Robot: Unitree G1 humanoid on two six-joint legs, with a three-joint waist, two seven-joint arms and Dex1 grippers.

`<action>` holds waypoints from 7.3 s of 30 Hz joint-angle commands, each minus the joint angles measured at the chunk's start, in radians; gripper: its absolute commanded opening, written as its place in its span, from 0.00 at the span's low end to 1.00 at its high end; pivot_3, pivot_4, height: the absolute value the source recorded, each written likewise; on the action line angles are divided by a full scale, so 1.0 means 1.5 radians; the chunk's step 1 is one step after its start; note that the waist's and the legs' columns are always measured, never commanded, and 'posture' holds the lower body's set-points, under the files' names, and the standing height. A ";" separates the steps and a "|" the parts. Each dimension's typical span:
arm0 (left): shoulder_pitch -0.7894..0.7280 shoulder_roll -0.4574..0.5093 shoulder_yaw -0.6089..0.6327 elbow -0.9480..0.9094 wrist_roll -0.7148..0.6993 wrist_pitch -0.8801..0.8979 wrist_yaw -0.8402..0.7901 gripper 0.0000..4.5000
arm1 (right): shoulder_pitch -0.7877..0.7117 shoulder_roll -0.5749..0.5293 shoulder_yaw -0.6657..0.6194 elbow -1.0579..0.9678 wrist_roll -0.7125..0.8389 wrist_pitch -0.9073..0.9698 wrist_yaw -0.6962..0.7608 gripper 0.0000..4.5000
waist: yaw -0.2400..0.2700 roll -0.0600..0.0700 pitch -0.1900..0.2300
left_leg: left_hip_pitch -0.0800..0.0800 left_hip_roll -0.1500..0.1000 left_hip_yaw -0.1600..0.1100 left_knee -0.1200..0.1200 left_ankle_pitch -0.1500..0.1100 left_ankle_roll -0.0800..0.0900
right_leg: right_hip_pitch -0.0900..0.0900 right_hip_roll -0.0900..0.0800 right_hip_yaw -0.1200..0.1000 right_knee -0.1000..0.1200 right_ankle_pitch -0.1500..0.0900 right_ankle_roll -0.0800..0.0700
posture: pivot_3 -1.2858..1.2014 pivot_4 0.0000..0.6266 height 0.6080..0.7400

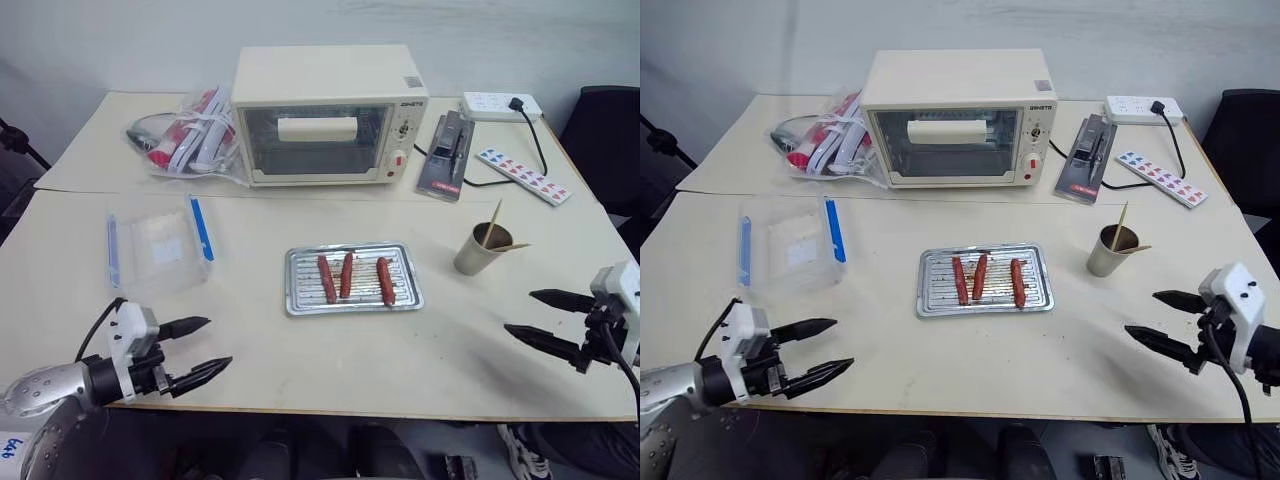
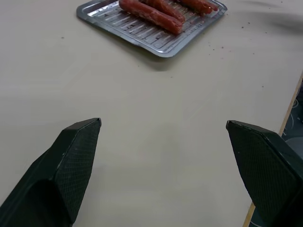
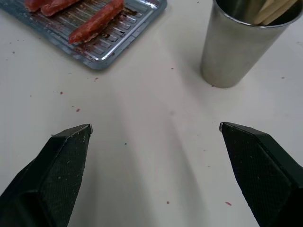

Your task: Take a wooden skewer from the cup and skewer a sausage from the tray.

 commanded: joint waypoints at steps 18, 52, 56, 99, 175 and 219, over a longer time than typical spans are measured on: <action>-0.032 0.012 0.006 -0.006 -0.022 0.038 0.000 0.99 | 0.016 0.019 -0.053 -0.060 0.030 0.025 -0.052 1.00 | -0.001 0.000 0.000 | 0.000 0.000 0.000 0.000 0.000 0.000 | 0.000 0.000 0.000 0.000 0.000 0.000 | 0.52 0.24 1.00; -0.530 0.009 -0.223 0.056 -0.102 0.156 -0.098 1.00 | -0.589 0.019 0.234 0.218 0.006 0.252 -0.349 0.49 | -0.006 0.000 0.000 | -0.004 0.000 0.000 0.002 0.002 -0.003 | -0.004 0.000 0.000 0.002 0.000 0.000 | 0.52 0.24 1.00; -0.563 -0.010 -0.225 0.085 -0.078 0.141 -0.083 1.00 | -0.619 0.040 0.247 0.264 -0.019 0.249 -0.354 0.49 | -0.005 0.000 0.000 | -0.004 0.000 0.000 0.003 0.002 -0.003 | -0.004 0.000 0.000 0.002 0.000 0.000 | 0.52 0.24 1.00; -0.542 -0.154 -0.212 0.051 -0.045 0.098 0.051 1.00 | -0.901 0.213 -0.040 0.086 0.095 0.656 -0.524 0.01 | -0.006 0.000 0.000 | -0.005 0.000 0.000 0.003 0.002 -0.004 | -0.005 0.000 0.000 0.003 0.000 0.000 | 0.52 0.24 1.00; -0.592 -0.308 -0.244 0.176 0.065 -0.034 0.159 0.00 | -0.592 0.551 0.203 -0.105 0.940 0.027 -1.361 0.21 | -0.051 0.001 0.000 | -0.013 -0.002 0.000 0.003 0.007 -0.005 | -0.016 -0.001 0.000 0.013 0.000 0.000 | 0.52 0.24 1.00; -0.525 0.001 -0.134 0.117 -0.013 0.085 -0.014 0.00 | -0.446 0.290 0.507 -0.203 0.113 0.361 -0.859 0.43 | -0.022 0.001 0.000 | -0.013 -0.002 -0.001 0.002 0.007 -0.005 | -0.015 -0.001 0.000 0.009 0.001 0.001 | 0.52 0.24 1.00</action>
